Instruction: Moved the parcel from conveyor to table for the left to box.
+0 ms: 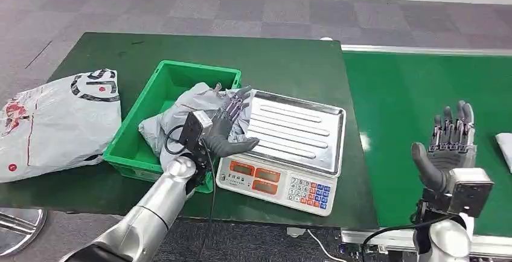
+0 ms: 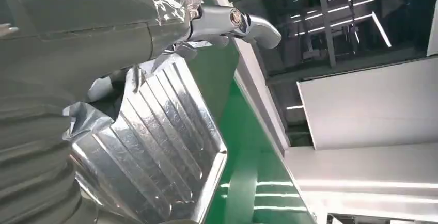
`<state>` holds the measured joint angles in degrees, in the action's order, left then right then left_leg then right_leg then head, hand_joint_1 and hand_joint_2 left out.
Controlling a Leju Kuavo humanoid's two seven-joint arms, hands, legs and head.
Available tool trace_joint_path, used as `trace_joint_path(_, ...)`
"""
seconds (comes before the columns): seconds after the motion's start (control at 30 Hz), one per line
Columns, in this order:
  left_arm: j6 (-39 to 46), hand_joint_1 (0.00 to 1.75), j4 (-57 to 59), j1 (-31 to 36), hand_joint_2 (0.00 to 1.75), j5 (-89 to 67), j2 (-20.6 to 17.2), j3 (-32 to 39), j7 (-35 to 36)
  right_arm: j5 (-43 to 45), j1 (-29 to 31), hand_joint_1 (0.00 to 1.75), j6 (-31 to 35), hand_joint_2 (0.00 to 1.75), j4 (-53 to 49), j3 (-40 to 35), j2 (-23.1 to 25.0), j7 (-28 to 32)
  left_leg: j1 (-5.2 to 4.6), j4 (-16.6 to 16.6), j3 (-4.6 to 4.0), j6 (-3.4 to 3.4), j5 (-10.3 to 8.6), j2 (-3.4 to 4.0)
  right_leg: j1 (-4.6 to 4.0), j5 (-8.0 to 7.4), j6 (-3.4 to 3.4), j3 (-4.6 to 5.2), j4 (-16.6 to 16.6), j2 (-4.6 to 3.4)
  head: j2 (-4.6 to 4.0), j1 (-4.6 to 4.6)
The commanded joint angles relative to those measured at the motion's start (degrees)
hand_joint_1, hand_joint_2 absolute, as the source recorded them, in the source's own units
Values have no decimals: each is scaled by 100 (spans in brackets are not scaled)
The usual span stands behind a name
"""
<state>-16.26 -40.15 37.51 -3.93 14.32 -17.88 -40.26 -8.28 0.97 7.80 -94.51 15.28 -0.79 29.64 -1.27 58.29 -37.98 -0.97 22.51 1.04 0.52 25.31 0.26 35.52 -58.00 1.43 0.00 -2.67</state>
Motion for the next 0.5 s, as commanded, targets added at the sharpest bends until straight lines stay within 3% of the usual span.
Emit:
trace_joint_path(0.03, -25, 0, 322, 225, 175, 13, -76, -308, 26, -227, 107, 0, 115, 175, 474, 260, -14, -401, 10, -4, 15, 17, 4, -13, -5, 2, -1, -19, 10, -6, 0, 0)
trace_joint_path(0.3, -36, 0, 339, 251, 175, 48, -32, -261, 26, -393, 364, 0, 328, 175, 1074, 486, -118, -496, 12, -2, 15, 17, 4, -11, -7, 0, -1, -22, 12, -9, 0, 2)
trace_joint_path(0.37, -21, 0, 327, 230, 175, 43, -16, -240, 26, -1088, 541, 0, 812, 175, 1463, 622, -293, -617, 14, -4, 20, 19, 5, -7, -8, -2, 0, -27, 17, -16, 0, 0)
trace_joint_path(0.5, 59, 0, 517, 246, 175, 22, 1, -140, 26, -1576, 871, 0, 1019, 175, 2262, 1059, -856, -986, 8, -4, 15, 11, 1, -13, -4, -3, 3, -23, 14, -5, 0, 2)
